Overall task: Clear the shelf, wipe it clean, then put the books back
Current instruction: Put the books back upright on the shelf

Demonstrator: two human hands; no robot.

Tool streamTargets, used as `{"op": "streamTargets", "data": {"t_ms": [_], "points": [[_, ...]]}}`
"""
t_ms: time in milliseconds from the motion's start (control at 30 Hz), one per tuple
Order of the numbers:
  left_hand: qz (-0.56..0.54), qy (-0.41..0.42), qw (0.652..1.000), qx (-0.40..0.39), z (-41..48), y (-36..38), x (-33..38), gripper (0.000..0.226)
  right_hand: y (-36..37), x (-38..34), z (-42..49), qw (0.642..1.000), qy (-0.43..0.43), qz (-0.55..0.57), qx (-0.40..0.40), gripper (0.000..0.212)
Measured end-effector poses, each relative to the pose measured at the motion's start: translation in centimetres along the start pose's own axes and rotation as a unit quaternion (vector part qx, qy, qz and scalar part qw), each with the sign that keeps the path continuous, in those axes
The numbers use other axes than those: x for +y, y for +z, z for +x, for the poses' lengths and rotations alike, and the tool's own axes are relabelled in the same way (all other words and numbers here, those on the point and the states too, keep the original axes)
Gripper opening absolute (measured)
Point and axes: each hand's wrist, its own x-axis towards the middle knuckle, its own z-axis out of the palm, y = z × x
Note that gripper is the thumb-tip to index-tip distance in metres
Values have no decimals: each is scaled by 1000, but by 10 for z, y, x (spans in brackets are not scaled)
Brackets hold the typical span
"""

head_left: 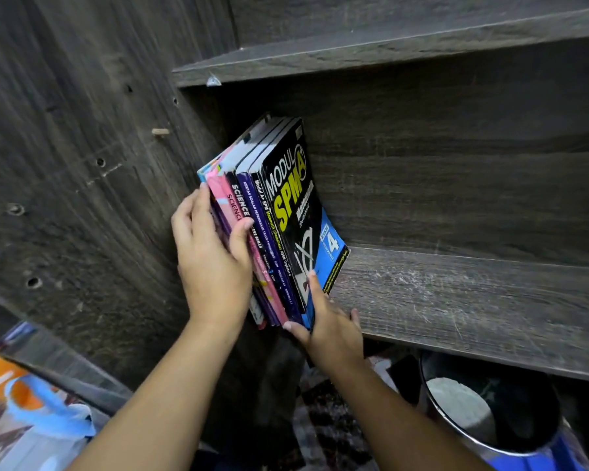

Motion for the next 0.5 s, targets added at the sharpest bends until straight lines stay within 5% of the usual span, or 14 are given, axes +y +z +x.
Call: {"op": "streamTargets", "data": {"t_ms": [133,300,500], "points": [[44,47,998,16,-12,5,-4,50,1,1,2,1000,-5,-27,14,95],[74,74,990,-92,-29,20,-6,75,-6,11,8,999,-40,19,-14,100],[72,64,987,-131,-25,25,-9,92,-10,19,18,995,-35,83,-53,105]]}}
